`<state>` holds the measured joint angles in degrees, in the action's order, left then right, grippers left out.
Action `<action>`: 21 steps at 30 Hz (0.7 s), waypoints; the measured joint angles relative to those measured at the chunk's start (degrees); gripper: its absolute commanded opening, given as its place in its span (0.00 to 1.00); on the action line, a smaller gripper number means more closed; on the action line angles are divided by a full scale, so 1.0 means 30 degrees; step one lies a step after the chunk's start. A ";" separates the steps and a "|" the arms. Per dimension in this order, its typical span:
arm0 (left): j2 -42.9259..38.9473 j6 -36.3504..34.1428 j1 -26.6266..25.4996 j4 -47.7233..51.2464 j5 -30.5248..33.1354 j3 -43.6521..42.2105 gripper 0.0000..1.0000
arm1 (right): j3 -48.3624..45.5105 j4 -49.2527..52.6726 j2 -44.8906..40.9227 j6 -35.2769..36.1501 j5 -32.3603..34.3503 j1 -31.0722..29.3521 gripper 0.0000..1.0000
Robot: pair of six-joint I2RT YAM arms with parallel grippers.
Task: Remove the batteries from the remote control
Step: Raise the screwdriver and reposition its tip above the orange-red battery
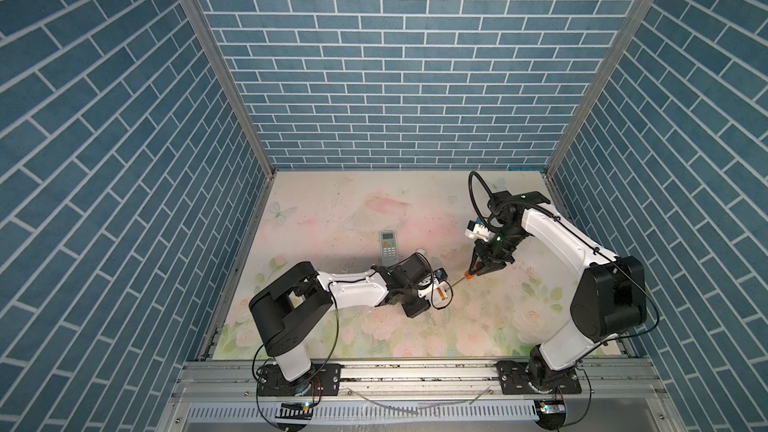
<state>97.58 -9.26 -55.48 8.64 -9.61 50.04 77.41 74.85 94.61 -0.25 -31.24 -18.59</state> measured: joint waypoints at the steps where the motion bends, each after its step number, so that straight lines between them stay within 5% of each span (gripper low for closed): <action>1: -0.0029 0.0000 0.0000 -0.0044 0.0015 -0.0044 0.27 | 0.0000 -0.0022 0.0117 0.0138 0.0007 0.0109 0.00; 21: -0.0102 -0.0022 0.0007 -0.0255 0.0102 -0.0189 0.25 | -0.0634 -0.1319 0.0262 0.2375 -0.1406 0.0685 0.00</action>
<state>97.27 -9.32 -55.46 7.88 -9.30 49.47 75.50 70.89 95.39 6.87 -35.46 -16.53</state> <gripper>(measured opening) 0.569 0.261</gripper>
